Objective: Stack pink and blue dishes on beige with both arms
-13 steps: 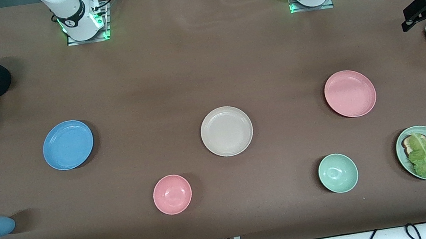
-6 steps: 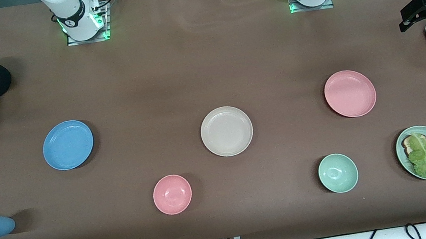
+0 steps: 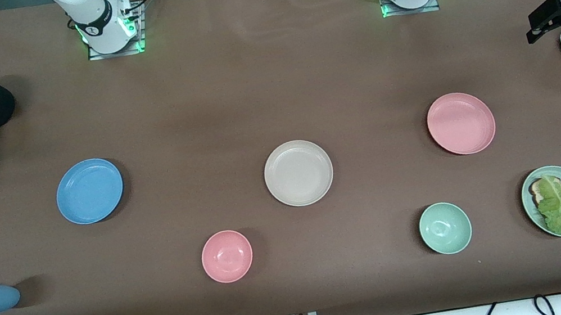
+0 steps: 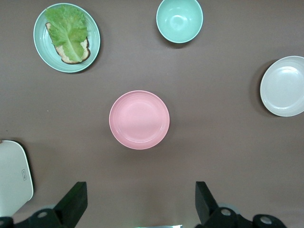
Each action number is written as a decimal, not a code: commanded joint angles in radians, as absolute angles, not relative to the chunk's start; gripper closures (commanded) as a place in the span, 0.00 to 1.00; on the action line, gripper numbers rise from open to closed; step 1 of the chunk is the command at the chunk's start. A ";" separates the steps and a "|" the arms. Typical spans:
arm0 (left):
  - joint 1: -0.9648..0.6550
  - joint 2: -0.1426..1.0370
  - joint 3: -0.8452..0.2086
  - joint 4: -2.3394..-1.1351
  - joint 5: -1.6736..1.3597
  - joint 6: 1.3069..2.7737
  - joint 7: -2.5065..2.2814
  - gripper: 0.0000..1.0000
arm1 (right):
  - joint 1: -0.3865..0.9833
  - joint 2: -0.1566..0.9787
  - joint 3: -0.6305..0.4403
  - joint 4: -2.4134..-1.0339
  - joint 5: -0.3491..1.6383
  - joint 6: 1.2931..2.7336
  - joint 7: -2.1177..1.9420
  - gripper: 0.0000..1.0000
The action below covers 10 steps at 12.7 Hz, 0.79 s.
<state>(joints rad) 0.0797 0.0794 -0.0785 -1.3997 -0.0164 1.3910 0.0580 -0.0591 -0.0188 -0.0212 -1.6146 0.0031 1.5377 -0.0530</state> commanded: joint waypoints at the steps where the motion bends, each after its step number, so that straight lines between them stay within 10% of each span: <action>1: 0.092 0.109 -0.077 -1.381 -0.025 1.378 0.055 0.00 | -0.060 -0.009 -0.017 -1.589 -0.002 1.516 -0.055 0.00; 10: 0.278 0.253 -0.075 -1.379 0.018 1.405 0.275 0.00 | -0.060 -0.009 -0.018 -1.591 -0.003 1.516 -0.055 0.00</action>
